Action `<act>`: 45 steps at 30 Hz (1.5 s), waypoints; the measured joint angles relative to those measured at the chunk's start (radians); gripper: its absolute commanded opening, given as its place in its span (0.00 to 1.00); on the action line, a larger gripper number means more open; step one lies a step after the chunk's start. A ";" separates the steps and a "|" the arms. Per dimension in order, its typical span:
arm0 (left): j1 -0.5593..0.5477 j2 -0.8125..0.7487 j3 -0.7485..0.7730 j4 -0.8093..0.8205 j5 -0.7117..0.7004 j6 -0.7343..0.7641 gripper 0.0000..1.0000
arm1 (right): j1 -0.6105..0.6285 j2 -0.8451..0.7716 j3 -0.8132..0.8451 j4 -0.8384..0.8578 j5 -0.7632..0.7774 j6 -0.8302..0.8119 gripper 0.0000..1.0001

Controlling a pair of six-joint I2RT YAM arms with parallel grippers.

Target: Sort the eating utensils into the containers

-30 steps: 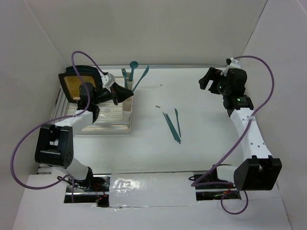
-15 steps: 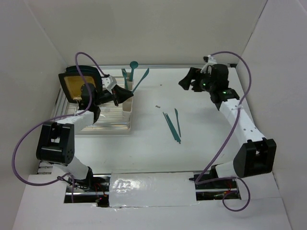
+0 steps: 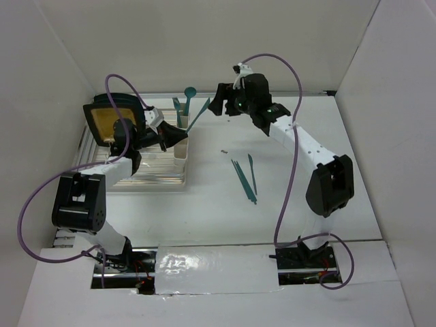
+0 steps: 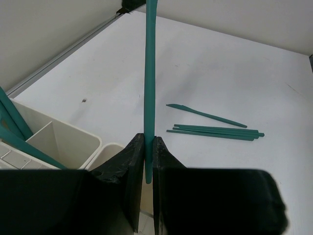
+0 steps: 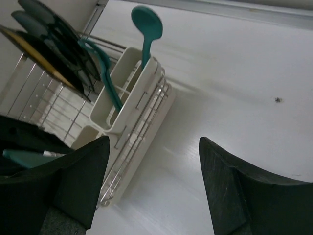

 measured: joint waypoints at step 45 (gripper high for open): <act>0.009 0.039 0.042 -0.094 -0.032 0.055 0.01 | 0.132 0.064 0.092 -0.071 0.114 0.040 0.82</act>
